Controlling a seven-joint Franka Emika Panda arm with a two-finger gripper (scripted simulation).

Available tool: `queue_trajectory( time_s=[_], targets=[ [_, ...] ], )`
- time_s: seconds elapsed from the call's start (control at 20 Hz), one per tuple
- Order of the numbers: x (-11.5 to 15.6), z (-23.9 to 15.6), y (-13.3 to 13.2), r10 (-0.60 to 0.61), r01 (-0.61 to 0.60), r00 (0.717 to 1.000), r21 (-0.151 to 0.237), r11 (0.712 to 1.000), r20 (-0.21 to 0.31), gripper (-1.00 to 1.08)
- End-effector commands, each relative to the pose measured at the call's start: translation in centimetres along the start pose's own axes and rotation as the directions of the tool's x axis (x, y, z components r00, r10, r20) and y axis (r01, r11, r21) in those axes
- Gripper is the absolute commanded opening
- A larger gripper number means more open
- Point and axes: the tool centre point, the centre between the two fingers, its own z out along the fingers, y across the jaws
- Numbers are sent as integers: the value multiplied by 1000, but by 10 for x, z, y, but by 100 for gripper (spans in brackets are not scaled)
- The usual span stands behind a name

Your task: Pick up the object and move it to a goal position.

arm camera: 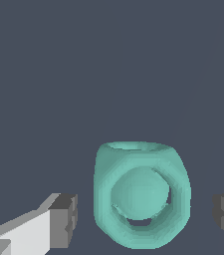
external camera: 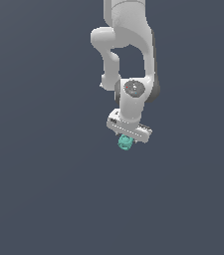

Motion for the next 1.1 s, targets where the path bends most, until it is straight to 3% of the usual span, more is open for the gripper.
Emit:
queue_trajectory(
  time_s=[0.0, 0.45, 0.5, 1.05],
  targets=[
    [-1, 12, 1, 1, -1, 1000, -1, 1000, 1, 100],
    [0, 36, 0, 3, -3, 1000, 0, 1000, 0, 100],
    [0, 36, 0, 3, -3, 1000, 0, 1000, 0, -100],
    [0, 35, 0, 3, -3, 1000, 0, 1000, 0, -100]
  ],
)
